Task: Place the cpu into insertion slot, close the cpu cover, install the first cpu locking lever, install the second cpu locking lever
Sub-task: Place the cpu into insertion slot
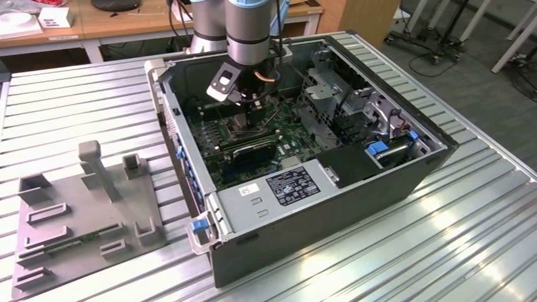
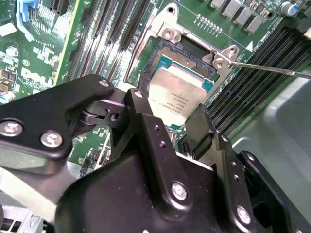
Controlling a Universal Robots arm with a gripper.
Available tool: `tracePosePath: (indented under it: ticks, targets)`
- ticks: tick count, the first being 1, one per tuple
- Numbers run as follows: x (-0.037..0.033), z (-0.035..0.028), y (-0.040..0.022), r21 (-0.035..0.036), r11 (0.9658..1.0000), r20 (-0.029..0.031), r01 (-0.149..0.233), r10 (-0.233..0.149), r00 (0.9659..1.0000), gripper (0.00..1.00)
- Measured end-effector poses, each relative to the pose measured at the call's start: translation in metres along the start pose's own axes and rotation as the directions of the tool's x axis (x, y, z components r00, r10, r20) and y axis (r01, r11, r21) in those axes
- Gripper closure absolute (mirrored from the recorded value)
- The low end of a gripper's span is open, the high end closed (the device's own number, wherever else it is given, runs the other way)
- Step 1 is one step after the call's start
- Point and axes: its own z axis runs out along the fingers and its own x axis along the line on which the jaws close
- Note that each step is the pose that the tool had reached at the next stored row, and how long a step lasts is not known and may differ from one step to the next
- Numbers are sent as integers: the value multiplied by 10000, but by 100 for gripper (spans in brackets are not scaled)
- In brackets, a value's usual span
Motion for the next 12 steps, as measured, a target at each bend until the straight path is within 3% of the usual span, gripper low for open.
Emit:
tracePosePath:
  ticks: [12]
  targets:
    - [0, 8, -1, 17, 9999, -32, 137, -137, 9999, 46]
